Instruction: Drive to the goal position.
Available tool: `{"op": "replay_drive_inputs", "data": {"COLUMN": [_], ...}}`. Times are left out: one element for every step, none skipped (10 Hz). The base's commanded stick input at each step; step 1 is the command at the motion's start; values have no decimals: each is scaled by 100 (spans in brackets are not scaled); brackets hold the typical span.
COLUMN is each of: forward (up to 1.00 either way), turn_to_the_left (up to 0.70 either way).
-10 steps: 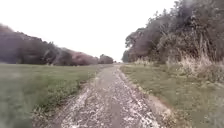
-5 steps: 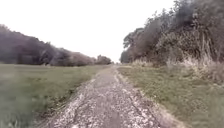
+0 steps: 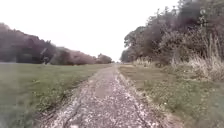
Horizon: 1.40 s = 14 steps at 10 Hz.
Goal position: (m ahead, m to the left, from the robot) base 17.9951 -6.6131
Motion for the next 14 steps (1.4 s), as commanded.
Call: {"op": "replay_drive_inputs", "data": {"forward": [70,70,70,70,70,70,70,70,70,70,70,70,70,70], "turn_to_the_left": [-2,-8,-10,-11,-11,-11,-11,-9,-5,0,0,0,0,0]}}
